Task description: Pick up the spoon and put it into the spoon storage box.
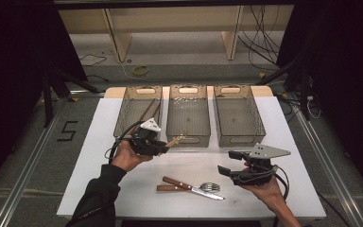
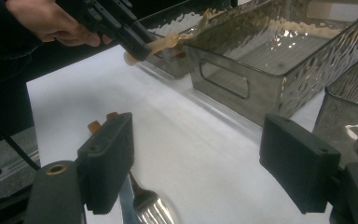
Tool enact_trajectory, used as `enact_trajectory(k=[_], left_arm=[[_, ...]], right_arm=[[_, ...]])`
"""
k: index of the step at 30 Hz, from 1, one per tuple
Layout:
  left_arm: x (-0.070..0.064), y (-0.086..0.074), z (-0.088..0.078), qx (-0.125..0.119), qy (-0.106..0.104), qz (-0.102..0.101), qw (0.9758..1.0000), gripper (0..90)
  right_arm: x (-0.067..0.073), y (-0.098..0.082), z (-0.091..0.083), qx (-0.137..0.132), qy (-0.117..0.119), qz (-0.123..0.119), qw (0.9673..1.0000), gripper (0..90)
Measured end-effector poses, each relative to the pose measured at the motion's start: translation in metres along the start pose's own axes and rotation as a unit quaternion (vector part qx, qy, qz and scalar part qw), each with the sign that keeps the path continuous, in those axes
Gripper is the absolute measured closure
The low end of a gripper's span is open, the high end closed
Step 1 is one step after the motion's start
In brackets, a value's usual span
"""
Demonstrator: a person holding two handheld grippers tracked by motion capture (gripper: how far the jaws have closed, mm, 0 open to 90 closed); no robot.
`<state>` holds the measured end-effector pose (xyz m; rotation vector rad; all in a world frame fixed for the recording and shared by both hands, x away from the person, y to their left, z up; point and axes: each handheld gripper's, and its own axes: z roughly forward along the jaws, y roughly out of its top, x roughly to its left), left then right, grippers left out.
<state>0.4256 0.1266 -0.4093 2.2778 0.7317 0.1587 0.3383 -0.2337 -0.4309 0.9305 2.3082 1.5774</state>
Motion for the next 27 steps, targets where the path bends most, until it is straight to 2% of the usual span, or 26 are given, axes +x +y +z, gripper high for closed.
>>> enact_trajectory(k=[9, 14, 21, 27], left_arm=[[0.006, 0.008, -0.007, -0.027, 0.01, -0.011, 0.9995, 74.9], [0.012, 0.019, -0.008, -0.052, 0.01, -0.029, 0.9982, 74.9], [0.021, 0.037, -0.002, -0.068, 0.016, -0.042, 0.9967, 74.9], [0.029, 0.05, 0.005, -0.071, 0.024, -0.049, 0.9959, 74.9]], right_arm=[[0.0, 0.0, 0.0, 0.0, 0.0, 0.0, 1.0, 27.0], [0.0, 0.0, 0.0, 0.0, 0.0, 0.001, 1.0, 27.0], [0.0, 0.0, 0.0, 0.001, 0.001, 0.002, 1.0, 27.0], [0.0, 0.0, 0.0, 0.0, 0.001, 0.001, 1.0, 27.1]])
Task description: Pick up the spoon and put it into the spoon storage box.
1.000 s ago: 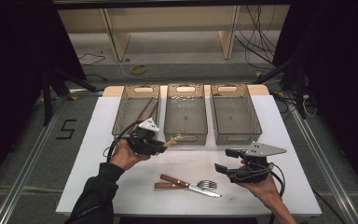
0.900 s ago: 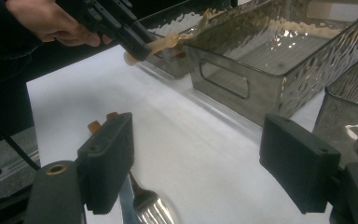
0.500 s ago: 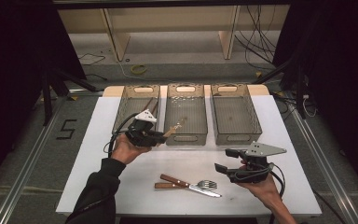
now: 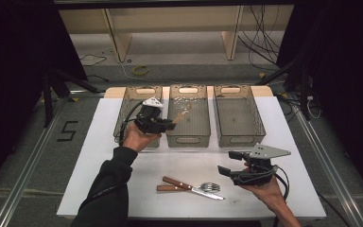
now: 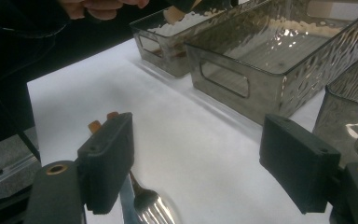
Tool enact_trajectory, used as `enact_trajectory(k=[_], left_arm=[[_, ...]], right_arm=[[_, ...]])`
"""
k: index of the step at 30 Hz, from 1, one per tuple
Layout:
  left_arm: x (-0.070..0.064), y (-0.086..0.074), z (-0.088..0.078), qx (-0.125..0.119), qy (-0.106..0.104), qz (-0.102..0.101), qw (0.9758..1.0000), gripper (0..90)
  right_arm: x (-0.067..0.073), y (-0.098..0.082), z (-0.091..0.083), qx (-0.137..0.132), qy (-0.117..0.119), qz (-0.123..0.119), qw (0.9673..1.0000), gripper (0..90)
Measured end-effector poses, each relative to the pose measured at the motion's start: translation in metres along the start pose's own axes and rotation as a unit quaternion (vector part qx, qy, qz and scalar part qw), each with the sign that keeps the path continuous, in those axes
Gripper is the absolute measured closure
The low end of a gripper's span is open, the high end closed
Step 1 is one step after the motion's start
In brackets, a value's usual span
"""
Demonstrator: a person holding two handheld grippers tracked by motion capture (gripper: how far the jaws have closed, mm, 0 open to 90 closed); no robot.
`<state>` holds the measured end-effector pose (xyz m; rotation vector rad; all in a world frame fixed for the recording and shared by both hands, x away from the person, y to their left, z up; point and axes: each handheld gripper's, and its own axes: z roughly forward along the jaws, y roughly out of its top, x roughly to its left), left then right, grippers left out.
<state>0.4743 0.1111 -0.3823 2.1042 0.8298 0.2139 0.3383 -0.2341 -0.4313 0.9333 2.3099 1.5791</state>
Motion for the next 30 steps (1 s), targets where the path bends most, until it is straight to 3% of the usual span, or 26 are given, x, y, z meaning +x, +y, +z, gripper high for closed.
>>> enact_trajectory(k=[15, 30], left_arm=[[0.013, 0.018, 0.023, 0.007, 0.016, -0.015, 0.9997, 74.9], [0.018, 0.02, 0.04, 0.018, 0.018, -0.033, 0.9991, 74.7]], right_arm=[[0.0, -0.001, 0.001, 0.003, 0.003, 0.0, 1.0, 27.0], [0.0, -0.001, 0.002, 0.006, 0.005, 0.001, 1.0, 27.0]])
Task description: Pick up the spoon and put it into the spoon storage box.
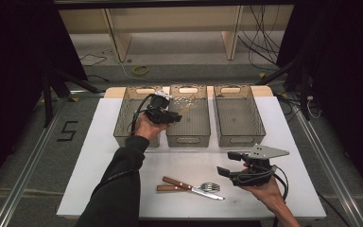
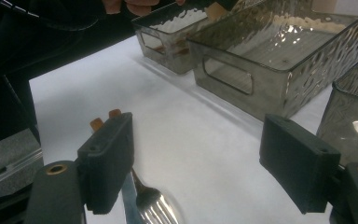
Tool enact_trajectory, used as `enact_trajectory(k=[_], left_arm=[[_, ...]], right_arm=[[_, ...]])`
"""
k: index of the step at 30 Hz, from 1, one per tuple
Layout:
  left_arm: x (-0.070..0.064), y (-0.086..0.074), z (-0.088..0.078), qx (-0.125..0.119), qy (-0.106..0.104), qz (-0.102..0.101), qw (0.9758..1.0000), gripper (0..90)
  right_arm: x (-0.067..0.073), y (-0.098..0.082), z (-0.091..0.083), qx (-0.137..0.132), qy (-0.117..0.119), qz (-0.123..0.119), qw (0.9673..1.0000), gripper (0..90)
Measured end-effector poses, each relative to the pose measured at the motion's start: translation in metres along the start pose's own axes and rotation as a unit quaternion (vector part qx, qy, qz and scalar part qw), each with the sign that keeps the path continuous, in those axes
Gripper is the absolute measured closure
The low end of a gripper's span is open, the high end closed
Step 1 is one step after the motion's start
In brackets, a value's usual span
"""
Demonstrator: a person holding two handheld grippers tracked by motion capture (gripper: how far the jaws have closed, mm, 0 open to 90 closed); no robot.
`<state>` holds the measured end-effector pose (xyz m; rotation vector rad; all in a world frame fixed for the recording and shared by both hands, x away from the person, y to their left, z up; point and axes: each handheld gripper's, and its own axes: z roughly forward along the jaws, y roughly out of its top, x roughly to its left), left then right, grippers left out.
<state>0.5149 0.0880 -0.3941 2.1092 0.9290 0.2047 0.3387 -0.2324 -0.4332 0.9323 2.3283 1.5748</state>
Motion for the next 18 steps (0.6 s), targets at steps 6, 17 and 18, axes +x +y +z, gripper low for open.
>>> enact_trajectory(k=[6, 17, 18], left_arm=[[0.001, 0.0, 0.006, 0.01, 0.001, -0.004, 0.9999, 74.6], [0.003, -0.003, 0.015, 0.027, 0.003, -0.018, 0.9995, 74.4], [0.003, -0.003, 0.016, 0.028, 0.001, -0.017, 0.9995, 74.4]], right_arm=[[0.0, 0.0, 0.0, 0.0, 0.0, 0.001, 1.0, 27.1], [0.0, 0.0, 0.0, -0.001, 0.001, 0.002, 1.0, 27.1], [0.0, 0.0, 0.0, 0.0, 0.001, 0.001, 1.0, 27.0]])
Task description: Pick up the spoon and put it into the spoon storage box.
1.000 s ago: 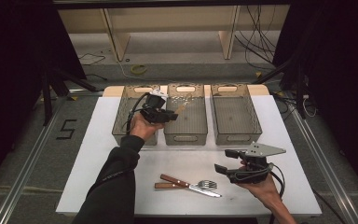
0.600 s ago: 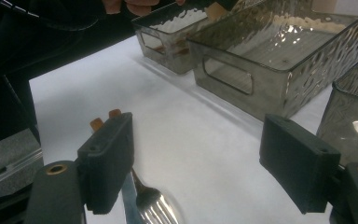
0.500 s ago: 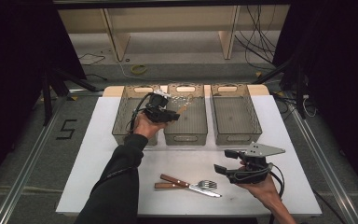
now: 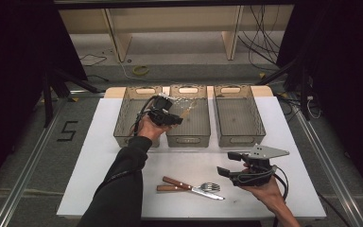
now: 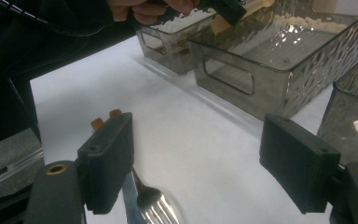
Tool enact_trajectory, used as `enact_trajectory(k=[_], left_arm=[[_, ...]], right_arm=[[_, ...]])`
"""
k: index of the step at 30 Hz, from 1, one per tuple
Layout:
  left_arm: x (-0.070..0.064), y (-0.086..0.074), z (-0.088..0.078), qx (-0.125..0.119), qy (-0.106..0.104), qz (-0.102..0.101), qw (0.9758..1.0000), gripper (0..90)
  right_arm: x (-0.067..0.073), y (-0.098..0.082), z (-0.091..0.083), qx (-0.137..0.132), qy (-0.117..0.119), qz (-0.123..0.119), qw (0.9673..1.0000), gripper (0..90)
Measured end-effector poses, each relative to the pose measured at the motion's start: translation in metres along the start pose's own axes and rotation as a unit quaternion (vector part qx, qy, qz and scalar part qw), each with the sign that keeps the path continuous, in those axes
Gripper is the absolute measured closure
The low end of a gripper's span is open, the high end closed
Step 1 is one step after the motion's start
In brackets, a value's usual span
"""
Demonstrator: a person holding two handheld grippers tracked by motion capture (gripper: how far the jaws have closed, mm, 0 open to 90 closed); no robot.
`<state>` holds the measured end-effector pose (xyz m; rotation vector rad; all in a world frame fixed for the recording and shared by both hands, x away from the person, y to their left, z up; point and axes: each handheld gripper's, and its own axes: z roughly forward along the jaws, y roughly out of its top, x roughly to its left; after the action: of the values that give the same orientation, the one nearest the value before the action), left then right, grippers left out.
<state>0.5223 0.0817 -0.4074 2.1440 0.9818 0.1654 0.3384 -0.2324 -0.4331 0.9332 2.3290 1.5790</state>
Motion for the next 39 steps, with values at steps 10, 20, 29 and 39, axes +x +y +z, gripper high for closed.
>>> enact_trajectory(k=[10, 20, 29, 39], left_arm=[[-0.003, 0.002, 0.006, 0.006, -0.003, -0.007, 1.0, 73.7], [-0.005, 0.004, -0.003, -0.013, -0.021, -0.02, 0.9995, 48.4], [-0.01, -0.001, -0.024, -0.038, -0.044, -0.016, 0.9982, 32.3], [-0.012, -0.021, -0.051, -0.069, -0.054, -0.015, 0.996, 25.8]], right_arm=[[0.0, 0.0, 0.0, 0.0, 0.0, 0.0, 1.0, 27.1], [0.0, 0.0, -0.001, -0.001, 0.0, 0.0, 1.0, 27.1], [0.001, 0.001, 0.0, 0.003, 0.001, -0.001, 1.0, 27.1], [0.003, 0.003, 0.002, 0.006, 0.005, -0.002, 1.0, 27.1]])
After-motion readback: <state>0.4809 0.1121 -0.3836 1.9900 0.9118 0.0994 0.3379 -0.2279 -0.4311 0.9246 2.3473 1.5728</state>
